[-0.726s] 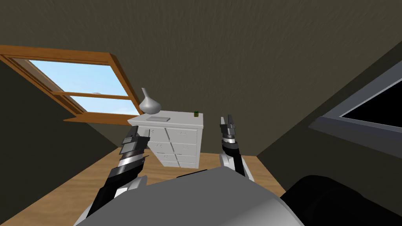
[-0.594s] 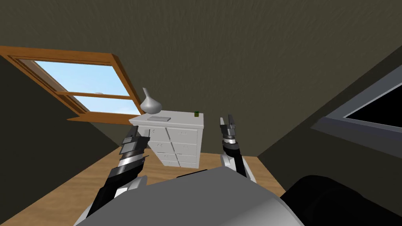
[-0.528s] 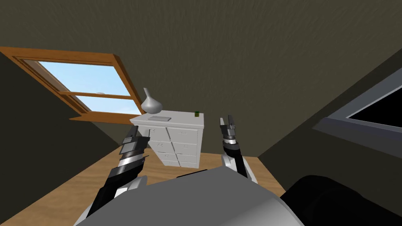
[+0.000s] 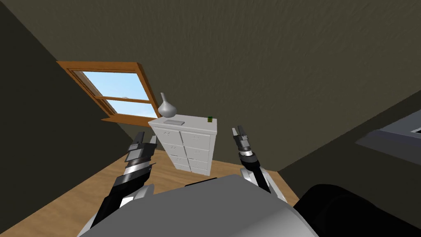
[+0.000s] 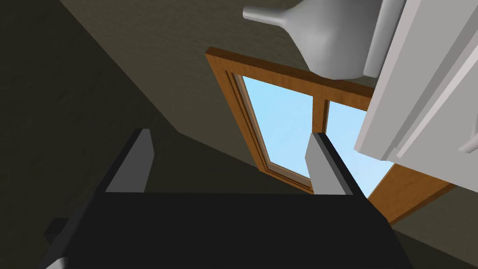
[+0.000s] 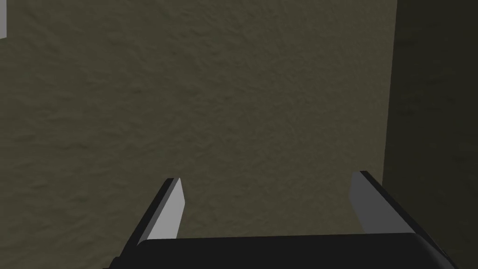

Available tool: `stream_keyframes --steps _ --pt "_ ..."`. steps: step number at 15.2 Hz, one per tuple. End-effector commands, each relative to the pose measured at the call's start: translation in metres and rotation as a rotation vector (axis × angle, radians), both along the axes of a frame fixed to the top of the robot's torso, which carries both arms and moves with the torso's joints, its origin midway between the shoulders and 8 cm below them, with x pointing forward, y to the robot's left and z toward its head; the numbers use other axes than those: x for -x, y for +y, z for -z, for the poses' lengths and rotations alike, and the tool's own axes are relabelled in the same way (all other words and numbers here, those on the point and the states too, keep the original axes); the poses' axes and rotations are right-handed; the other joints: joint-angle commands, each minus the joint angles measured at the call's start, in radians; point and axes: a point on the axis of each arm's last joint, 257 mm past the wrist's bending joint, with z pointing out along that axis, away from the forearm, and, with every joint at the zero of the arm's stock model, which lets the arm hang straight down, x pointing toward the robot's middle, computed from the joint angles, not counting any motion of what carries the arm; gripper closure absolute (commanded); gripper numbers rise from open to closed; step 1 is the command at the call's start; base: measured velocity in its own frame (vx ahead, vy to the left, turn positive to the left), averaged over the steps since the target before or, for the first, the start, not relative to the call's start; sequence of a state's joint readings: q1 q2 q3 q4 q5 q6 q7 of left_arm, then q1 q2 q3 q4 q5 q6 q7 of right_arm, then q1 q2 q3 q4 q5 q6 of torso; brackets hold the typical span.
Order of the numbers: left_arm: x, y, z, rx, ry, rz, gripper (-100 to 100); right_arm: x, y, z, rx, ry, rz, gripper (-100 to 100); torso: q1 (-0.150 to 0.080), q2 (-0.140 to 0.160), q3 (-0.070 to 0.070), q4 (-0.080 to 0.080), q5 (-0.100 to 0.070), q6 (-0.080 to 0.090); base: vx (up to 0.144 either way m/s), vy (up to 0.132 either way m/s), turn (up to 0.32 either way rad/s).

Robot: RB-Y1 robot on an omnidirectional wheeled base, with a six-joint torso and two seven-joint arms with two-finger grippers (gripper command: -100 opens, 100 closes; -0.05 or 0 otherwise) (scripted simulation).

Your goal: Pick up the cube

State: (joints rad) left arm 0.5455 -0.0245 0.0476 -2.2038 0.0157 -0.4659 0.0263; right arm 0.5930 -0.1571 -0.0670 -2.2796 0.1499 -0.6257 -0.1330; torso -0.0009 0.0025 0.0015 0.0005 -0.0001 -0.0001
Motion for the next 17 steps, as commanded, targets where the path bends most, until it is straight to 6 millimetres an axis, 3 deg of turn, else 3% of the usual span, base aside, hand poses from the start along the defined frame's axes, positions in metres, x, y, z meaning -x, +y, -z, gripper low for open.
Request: stream_keyframes --steps 1,12,14,17 --pt "0.000 0.000 0.000 0.000 0.000 0.000 0 0.005 -0.008 0.015 0.071 0.044 0.010 -100 0.000 0.000 0.000 0.000 0.000 0.000 -0.028 0.000 0.199" --pt "0.000 0.000 0.000 0.000 0.000 0.000 0 0.044 -0.062 0.082 0.404 0.280 0.047 -100 0.000 0.000 0.000 0.000 0.000 0.000 -0.030 0.005 0.270" --pt "0.000 0.000 0.000 0.000 0.000 0.000 0 0.048 -0.067 0.085 0.412 0.297 0.059 -100 0.000 0.000 0.000 0.000 0.000 0.000 -0.018 0.002 0.153" --pt "0.000 0.000 0.000 0.000 0.000 0.000 0 0.066 -0.084 0.104 0.520 0.382 0.047 -100 0.000 -0.001 -0.001 0.000 0.000 -0.001 -0.015 0.010 0.286"
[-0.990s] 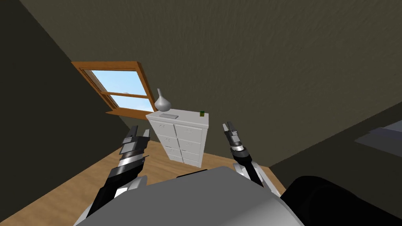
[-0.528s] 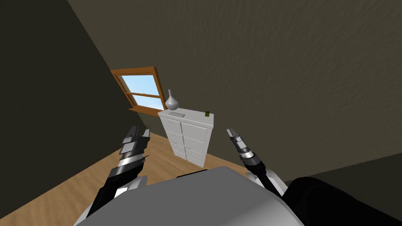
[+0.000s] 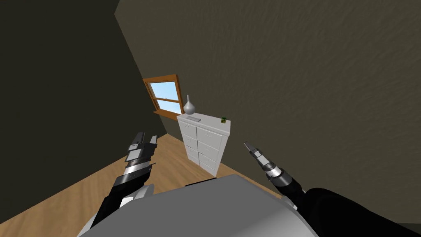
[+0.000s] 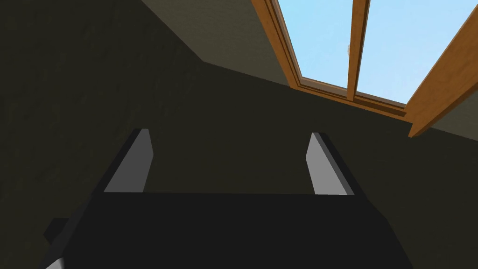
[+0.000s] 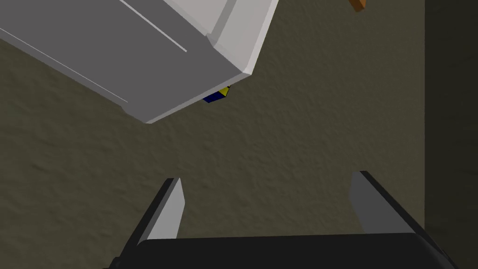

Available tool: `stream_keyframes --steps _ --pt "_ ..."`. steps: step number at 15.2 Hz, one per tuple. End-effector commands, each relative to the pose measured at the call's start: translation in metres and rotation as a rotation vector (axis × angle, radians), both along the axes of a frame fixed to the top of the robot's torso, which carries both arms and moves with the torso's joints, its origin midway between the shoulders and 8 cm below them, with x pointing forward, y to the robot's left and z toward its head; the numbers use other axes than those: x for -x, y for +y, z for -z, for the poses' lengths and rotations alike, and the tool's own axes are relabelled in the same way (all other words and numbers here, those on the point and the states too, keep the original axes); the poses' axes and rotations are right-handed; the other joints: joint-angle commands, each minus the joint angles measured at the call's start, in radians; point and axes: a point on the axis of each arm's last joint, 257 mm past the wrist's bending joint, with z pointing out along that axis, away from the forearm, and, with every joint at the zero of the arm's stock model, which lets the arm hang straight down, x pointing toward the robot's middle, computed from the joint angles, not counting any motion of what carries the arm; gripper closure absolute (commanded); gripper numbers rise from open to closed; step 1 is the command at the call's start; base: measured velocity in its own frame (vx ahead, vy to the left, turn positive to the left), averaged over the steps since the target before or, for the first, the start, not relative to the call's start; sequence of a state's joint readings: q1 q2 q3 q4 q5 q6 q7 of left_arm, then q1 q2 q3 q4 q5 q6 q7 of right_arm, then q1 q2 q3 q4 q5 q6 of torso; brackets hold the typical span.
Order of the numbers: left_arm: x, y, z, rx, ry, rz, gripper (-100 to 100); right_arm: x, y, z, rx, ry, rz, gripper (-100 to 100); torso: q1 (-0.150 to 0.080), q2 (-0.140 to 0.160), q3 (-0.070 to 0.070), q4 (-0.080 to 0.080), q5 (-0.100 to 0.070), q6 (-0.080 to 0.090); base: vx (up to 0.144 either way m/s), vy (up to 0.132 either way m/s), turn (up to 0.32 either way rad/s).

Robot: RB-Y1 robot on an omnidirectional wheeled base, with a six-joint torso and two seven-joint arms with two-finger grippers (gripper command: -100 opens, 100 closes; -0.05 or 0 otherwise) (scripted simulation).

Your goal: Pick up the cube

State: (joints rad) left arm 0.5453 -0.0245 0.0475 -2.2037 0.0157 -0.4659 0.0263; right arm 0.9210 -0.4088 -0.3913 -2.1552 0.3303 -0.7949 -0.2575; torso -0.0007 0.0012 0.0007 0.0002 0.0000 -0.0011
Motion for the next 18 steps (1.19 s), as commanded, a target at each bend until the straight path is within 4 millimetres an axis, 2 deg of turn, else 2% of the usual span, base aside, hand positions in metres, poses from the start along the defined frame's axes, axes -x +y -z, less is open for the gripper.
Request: stream_keyframes --steps 1,2,5,10,11,13,16,18 --pt "0.000 0.000 0.000 0.000 0.000 0.000 0 0.012 -0.012 0.007 0.053 0.049 0.007 -100 0.000 0.000 0.000 0.000 0.000 0.000 -0.015 0.005 0.303" --pt "0.000 0.000 0.000 0.000 0.000 0.000 0 0.012 -0.012 0.007 0.053 0.051 0.008 -100 0.000 0.000 0.000 0.000 0.000 0.001 -0.009 -0.001 0.077" --pt "0.000 0.000 0.000 0.000 0.000 0.000 0 0.036 -0.030 0.026 0.147 0.161 -0.007 -100 0.000 0.000 0.000 0.000 0.000 0.001 -0.009 0.008 0.288" --pt "0.000 0.000 0.000 0.000 0.000 0.000 0 0.056 -0.052 0.032 0.226 0.236 0.010 -100 0.000 -0.001 -0.001 0.000 0.000 0.000 -0.002 0.002 0.216" --pt "0.000 0.000 0.000 0.000 0.000 0.000 0 0.068 -0.060 0.038 0.267 0.292 -0.002 -100 -0.001 -0.001 -0.001 0.000 0.000 0.001 0.003 0.007 0.282" --pt "0.000 0.000 0.000 0.000 0.000 0.000 0 0.072 -0.065 0.038 0.280 0.303 0.008 -100 -0.001 -0.002 -0.001 0.000 0.000 0.000 0.005 -0.001 0.193" --pt "0.000 0.000 0.000 0.000 0.000 0.000 0 0.098 -0.084 0.046 0.365 0.418 -0.015 -100 -0.001 -0.002 -0.001 0.000 0.000 0.000 0.009 0.003 0.311" --pt "0.000 0.000 0.000 0.000 0.000 0.000 0 0.105 -0.091 0.045 0.384 0.441 0.000 -100 -0.001 -0.003 -0.002 -0.001 0.000 0.000 0.014 -0.006 0.222"
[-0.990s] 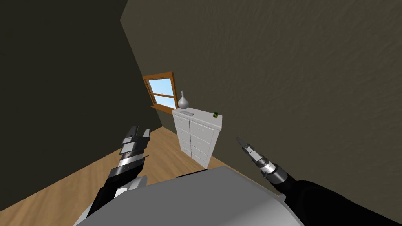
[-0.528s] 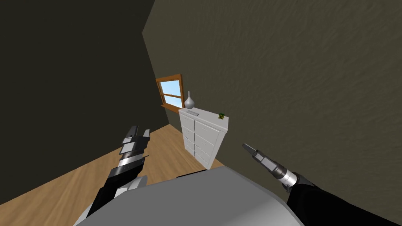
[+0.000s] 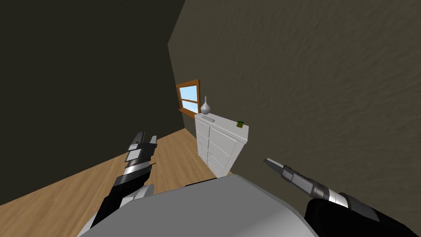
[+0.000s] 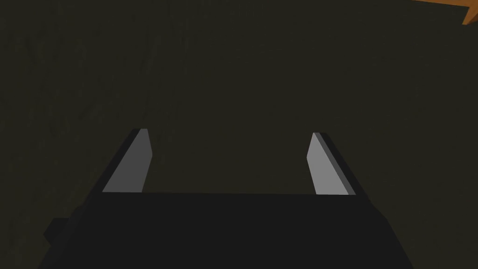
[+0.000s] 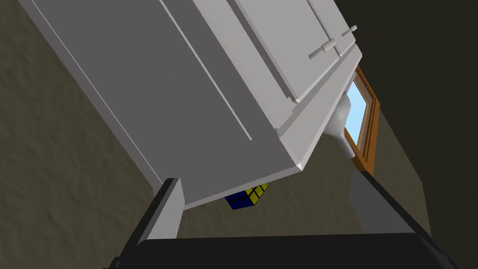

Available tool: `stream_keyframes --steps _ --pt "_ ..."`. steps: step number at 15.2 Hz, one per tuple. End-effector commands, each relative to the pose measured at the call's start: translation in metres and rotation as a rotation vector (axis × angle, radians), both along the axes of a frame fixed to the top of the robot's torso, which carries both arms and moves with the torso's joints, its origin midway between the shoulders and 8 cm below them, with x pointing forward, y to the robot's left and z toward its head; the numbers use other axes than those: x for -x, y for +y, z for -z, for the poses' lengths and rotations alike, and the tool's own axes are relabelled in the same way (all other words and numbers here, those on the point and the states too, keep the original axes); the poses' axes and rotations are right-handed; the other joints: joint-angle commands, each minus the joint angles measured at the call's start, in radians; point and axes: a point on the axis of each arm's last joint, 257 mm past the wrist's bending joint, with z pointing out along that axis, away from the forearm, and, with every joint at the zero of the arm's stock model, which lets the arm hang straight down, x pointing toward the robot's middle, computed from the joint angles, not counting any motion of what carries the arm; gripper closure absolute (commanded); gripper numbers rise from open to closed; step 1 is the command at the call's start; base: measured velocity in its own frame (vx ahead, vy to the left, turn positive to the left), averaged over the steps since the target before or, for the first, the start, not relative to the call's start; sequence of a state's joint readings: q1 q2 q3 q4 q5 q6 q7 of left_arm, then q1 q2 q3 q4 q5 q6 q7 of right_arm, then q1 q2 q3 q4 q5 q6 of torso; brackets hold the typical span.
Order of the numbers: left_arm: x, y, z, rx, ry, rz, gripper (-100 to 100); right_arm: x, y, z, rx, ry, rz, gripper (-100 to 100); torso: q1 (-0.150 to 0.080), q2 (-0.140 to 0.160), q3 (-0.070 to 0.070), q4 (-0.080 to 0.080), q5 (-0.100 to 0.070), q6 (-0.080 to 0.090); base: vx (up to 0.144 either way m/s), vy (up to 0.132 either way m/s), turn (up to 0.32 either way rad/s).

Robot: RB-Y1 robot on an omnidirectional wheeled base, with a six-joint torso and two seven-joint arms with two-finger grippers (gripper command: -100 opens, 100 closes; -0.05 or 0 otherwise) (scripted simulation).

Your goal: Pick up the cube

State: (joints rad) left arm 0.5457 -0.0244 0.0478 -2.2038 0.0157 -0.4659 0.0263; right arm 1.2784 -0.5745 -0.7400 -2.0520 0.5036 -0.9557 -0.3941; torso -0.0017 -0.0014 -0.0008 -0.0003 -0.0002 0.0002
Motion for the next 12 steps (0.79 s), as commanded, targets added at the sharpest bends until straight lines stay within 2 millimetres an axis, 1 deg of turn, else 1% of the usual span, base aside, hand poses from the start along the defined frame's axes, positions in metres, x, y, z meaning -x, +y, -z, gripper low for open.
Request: stream_keyframes --steps 1,2,3,4,5,6,7,8,9,10,11,12 --pt "0.000 0.000 0.000 0.000 0.000 0.000 0 0.019 -0.012 0.004 0.043 0.075 -0.011 -100 0.000 0.000 0.000 0.000 0.000 0.000 0.017 -0.002 0.240" --pt "0.000 0.000 0.000 0.000 0.000 0.000 0 0.024 -0.017 0.003 0.058 0.088 -0.002 -100 0.000 0.000 0.000 0.000 0.000 -0.001 0.018 -0.003 0.303" --pt "0.000 0.000 0.000 0.000 0.000 0.000 0 0.024 -0.017 0.002 0.061 0.089 -0.001 -100 0.000 0.000 0.000 0.000 0.000 -0.001 0.012 -0.009 0.115" --pt "0.000 0.000 0.000 0.000 0.000 0.000 0 0.038 -0.025 0.005 0.088 0.152 -0.012 -100 0.000 0.000 0.000 0.000 0.000 0.000 0.014 0.000 0.283" --pt "0.000 0.000 0.000 0.000 0.000 0.000 0 0.041 -0.030 0.002 0.106 0.162 -0.004 -100 0.000 0.000 0.000 0.000 0.000 -0.001 0.019 -0.002 0.292" --pt "0.000 0.000 0.000 0.000 0.000 0.000 0 0.052 -0.035 0.005 0.125 0.217 -0.018 -100 0.000 -0.001 0.000 0.000 0.000 -0.001 0.025 -0.006 0.332" --pt "0.000 0.000 0.000 0.000 0.000 0.000 0 0.057 -0.041 0.000 0.147 0.232 -0.008 -100 0.000 -0.001 -0.001 0.000 0.000 -0.001 0.028 -0.016 0.296" --pt "0.000 0.000 0.000 0.000 0.000 0.000 0 0.058 -0.042 0.000 0.149 0.235 -0.007 -100 -0.001 -0.001 -0.001 0.000 0.000 -0.001 0.023 -0.018 0.126" --pt "0.000 0.000 0.000 0.000 0.000 0.000 0 0.070 -0.049 0.000 0.174 0.291 -0.018 -100 -0.001 -0.001 -0.001 0.000 0.000 0.000 0.025 -0.005 0.298" --pt "0.000 0.000 0.000 0.000 0.000 0.000 0 0.075 -0.053 -0.003 0.190 0.307 -0.010 -100 0.000 -0.001 -0.001 0.000 0.000 -0.001 0.026 -0.008 0.296" --pt "0.000 0.000 0.000 0.000 0.000 0.000 0 0.075 -0.053 -0.003 0.189 0.308 -0.010 -100 0.000 -0.002 -0.001 0.000 0.000 -0.001 0.020 -0.012 0.092" --pt "0.000 0.000 0.000 0.000 0.000 0.000 0 0.088 -0.061 -0.005 0.215 0.370 -0.018 -100 0.000 -0.001 -0.001 0.000 0.000 0.000 0.029 -0.007 0.262"
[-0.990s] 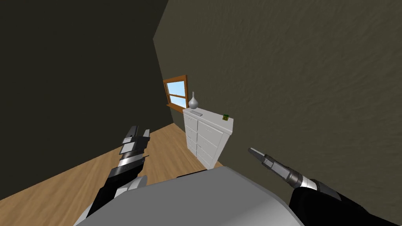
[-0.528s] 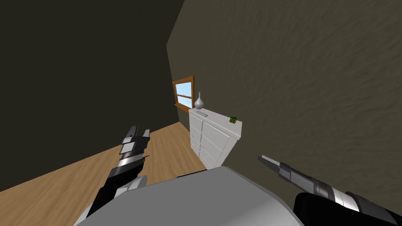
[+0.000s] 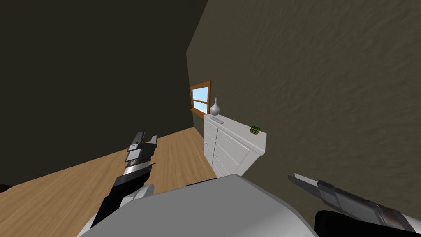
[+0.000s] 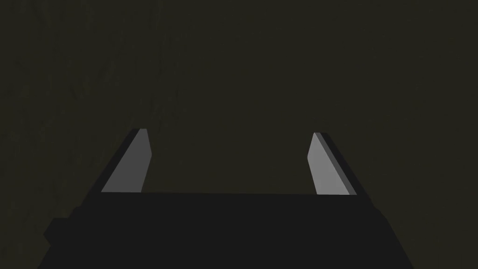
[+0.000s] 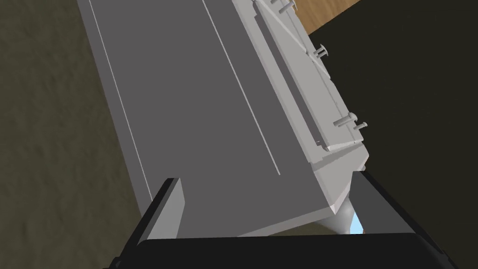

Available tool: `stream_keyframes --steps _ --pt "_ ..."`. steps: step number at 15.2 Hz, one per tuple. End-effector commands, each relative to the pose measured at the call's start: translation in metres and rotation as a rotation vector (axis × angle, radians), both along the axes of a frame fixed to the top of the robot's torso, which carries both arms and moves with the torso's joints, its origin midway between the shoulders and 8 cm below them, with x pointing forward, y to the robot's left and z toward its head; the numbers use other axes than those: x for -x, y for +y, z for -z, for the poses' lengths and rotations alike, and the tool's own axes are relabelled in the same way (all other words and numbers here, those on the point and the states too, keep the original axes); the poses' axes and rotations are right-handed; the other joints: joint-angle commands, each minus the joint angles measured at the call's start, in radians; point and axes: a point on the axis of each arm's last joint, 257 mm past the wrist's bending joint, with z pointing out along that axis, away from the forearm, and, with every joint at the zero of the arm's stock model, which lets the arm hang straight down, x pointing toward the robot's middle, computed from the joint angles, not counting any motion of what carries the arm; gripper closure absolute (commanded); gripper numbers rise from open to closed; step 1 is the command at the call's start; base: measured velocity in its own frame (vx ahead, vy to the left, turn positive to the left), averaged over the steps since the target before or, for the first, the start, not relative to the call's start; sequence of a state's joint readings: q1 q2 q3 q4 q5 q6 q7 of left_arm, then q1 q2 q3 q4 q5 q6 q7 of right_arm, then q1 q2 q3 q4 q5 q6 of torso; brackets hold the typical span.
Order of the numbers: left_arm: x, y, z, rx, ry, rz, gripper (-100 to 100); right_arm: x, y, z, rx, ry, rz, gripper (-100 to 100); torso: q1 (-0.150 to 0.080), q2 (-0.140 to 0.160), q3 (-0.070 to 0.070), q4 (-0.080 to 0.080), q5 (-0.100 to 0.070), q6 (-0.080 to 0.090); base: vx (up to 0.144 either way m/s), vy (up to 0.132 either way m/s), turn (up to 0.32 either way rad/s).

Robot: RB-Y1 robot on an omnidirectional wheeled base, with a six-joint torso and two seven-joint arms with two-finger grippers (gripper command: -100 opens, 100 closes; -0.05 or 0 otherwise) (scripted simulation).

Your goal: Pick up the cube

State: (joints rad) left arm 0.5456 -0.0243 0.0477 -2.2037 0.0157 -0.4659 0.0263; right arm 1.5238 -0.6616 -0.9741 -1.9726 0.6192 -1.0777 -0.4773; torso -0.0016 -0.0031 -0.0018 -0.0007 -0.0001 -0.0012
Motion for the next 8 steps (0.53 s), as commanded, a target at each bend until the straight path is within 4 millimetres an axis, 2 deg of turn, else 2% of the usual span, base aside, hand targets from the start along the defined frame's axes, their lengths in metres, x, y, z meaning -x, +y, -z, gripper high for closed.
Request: stream_keyframes --steps 1,3,7,8 --pt "0.000 0.000 0.000 0.000 0.000 0.000 0 0.014 -0.011 -0.005 0.031 0.058 0.001 -100 0.000 0.000 0.000 0.000 0.000 0.000 0.032 -0.014 0.288" --pt "0.000 0.000 0.000 0.000 0.000 0.000 0 0.028 -0.019 -0.009 0.060 0.125 -0.002 -100 -0.001 -0.001 -0.001 0.000 0.000 0.000 0.039 -0.018 0.354" --pt "0.000 0.000 0.000 0.000 0.000 0.000 0 0.044 -0.030 -0.018 0.099 0.200 -0.001 -100 -0.001 -0.001 -0.001 0.000 0.000 0.000 0.032 -0.018 0.161" --pt "0.000 0.000 0.000 0.000 0.000 0.000 0 0.054 -0.036 -0.023 0.120 0.254 -0.007 -100 0.000 -0.001 0.000 0.000 0.000 0.001 0.035 -0.016 0.277"
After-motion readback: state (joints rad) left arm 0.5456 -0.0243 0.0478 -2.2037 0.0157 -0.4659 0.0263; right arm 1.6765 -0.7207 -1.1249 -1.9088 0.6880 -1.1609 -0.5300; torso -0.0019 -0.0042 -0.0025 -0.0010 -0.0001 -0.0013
